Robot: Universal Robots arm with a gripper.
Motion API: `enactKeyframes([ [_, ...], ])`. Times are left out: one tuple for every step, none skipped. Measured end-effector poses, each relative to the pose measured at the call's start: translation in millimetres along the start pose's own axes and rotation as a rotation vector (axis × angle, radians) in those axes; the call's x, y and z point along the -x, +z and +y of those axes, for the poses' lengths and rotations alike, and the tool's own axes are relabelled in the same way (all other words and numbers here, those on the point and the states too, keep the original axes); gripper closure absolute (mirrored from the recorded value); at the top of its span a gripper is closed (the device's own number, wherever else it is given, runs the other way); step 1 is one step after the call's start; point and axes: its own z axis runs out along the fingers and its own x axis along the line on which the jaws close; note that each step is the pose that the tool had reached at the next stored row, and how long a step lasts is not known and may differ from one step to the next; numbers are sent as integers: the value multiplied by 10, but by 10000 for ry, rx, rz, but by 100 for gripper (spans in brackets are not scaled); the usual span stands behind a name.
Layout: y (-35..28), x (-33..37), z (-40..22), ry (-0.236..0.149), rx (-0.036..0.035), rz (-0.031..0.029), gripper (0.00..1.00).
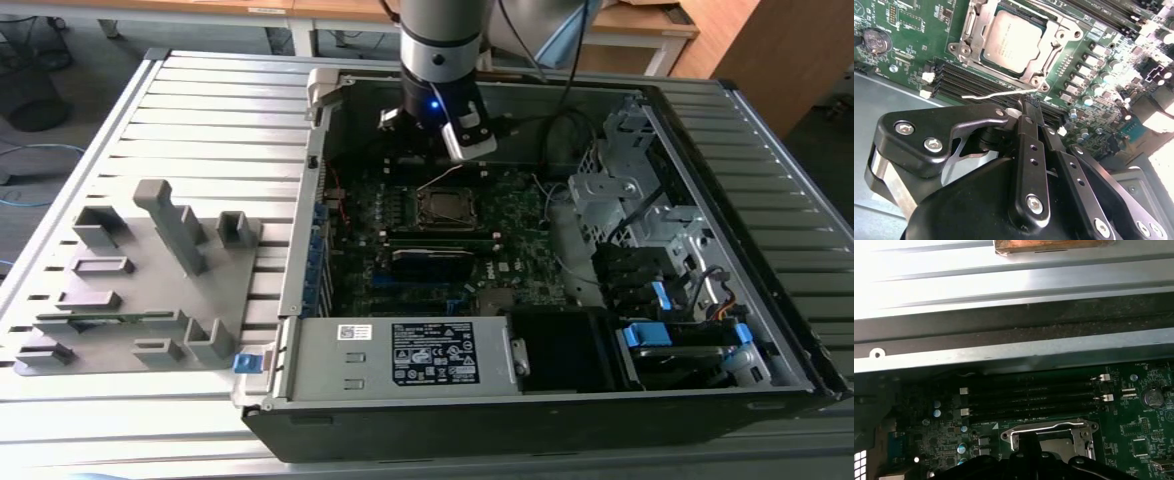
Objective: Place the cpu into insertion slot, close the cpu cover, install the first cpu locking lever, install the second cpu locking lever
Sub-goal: 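Install the first cpu locking lever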
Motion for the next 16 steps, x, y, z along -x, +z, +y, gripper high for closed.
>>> enactKeyframes([
  [3,9,1,0,-9,-1,89],
  [8,16,3,0,-14,-2,89],
  [13,22,6,0,-17,-2,89],
  [21,26,11,1,-18,-1,89],
  [30,28,18,2,-19,-2,89],
  [40,31,27,1,-19,-2,89],
  [48,32,40,1,-18,-2,89],
  [55,32,51,-1,-17,-2,89],
  [61,32,61,-1,-17,-2,89],
  [67,33,70,0,-18,-2,89],
  [72,37,75,-1,-18,-1,89],
  [79,47,81,-2,-17,-1,89],
  [85,61,86,0,-18,-2,89],
  [90,77,89,0,-18,-2,89],
  [96,92,92,0,-17,-2,89],
  [101,108,95,0,-17,-2,89],
])
